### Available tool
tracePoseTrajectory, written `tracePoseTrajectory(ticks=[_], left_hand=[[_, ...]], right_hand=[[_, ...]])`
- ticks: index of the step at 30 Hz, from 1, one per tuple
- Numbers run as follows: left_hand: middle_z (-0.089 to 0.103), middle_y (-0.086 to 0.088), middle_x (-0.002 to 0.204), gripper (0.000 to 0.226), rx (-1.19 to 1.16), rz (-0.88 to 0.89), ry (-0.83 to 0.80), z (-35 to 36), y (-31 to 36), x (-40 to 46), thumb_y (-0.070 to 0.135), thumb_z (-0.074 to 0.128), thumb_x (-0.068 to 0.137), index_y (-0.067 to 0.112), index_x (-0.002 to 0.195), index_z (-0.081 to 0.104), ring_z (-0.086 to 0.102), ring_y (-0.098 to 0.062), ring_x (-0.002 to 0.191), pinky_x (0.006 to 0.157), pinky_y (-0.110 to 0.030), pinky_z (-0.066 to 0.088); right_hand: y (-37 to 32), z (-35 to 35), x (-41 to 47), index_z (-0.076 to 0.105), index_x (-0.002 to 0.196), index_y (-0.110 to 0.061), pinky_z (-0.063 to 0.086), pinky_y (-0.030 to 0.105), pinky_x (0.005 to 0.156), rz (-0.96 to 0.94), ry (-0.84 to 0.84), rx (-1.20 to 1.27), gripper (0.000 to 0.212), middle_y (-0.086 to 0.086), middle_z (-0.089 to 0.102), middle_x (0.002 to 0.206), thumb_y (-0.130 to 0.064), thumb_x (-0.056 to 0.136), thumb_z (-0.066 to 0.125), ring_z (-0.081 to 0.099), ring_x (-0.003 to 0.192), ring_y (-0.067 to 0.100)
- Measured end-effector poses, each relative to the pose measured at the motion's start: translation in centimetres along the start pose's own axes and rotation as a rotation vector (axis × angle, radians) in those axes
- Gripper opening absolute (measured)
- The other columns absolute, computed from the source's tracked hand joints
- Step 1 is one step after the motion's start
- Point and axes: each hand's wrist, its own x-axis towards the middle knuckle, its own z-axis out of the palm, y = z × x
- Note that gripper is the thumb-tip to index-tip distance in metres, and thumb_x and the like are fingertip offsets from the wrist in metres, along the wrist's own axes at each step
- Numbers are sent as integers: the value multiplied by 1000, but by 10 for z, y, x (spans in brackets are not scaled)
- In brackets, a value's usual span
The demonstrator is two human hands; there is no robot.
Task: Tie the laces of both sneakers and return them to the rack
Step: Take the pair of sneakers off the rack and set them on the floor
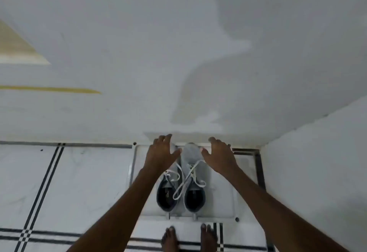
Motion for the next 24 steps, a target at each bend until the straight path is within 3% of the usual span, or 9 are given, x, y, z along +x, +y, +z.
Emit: tracePoseTrajectory(ticks=[4, 7, 12, 15, 18, 24], left_hand=[[41, -20, 144, 100, 4, -190, -294, 83, -41, -12, 49, 73, 74, 11, 152, 21, 46, -41, 127, 100, -49, 45], [35, -20, 147, 112, -54, -208, -385, 132, -67, -30, 39, 78, 70, 13, 155, 9, 45, -44, 127, 102, -49, 44], [42, -13, 138, 109, -96, -192, -156, 161, -79, -39, 16, 86, 62, 19, 149, 22, 53, -39, 115, 90, -49, 53], [48, -15, 130, 86, -54, -247, -61, 171, -93, -43, 3, 71, 77, 17, 148, 25, 57, -38, 108, 83, -47, 53], [65, -18, 109, 62, 41, -326, -67, 171, -96, -47, 6, 47, 91, 12, 149, 26, 64, -36, 94, 75, -41, 49], [70, -17, 94, 57, 79, -286, -38, 166, -91, -62, 5, 44, 90, 14, 145, 38, 65, -37, 85, 68, -35, 39]], right_hand=[[37, 78, -4, 50, 121, -3, 46, 35, 87, 237, -353, 32, 63, 18, 61, 123, -54, 84, 60, 58, 116, 36], [56, 127, -18, 52, 115, -5, 41, 29, 76, 280, -427, 105, 61, 15, 62, 118, -50, 78, 70, 60, 111, 34], [64, 166, -29, 55, 104, -7, 46, 32, 73, 293, -328, 165, 29, 14, 69, 101, -19, 80, 65, 65, 97, 37], [61, 178, -30, 55, 102, -4, 47, 33, 74, 308, -270, 180, 24, 16, 68, 99, -11, 80, 61, 65, 94, 39], [58, 182, -29, 55, 103, -2, 48, 34, 74, 309, -268, 166, 25, 18, 67, 103, -9, 80, 62, 65, 97, 39], [53, 173, -41, 59, 100, 1, 48, 32, 73, 301, -273, 158, 21, 20, 67, 104, -3, 79, 59, 65, 97, 37]])
